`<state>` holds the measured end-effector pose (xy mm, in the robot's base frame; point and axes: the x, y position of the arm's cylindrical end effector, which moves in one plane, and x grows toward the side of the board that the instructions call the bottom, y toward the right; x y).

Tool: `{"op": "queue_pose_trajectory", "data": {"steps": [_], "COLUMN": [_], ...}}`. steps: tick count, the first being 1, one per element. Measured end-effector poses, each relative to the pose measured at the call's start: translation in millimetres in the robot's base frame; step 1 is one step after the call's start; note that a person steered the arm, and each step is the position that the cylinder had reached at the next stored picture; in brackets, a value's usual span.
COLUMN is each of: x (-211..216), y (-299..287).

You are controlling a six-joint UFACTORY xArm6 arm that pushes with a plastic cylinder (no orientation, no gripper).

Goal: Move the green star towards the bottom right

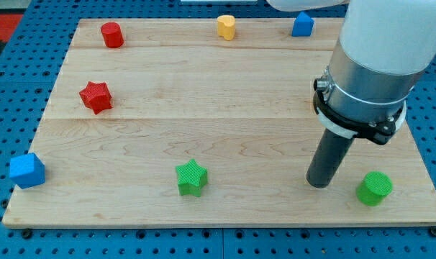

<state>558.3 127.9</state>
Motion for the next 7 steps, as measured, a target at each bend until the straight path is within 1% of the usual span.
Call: {"op": "queue_pose_trajectory", "data": {"steps": [1, 2, 3, 4, 5, 6, 7], "x": [28, 58, 5, -18, -40, -32, 32], "y": [-49, -122, -239, -264, -214, -153, -99]}}
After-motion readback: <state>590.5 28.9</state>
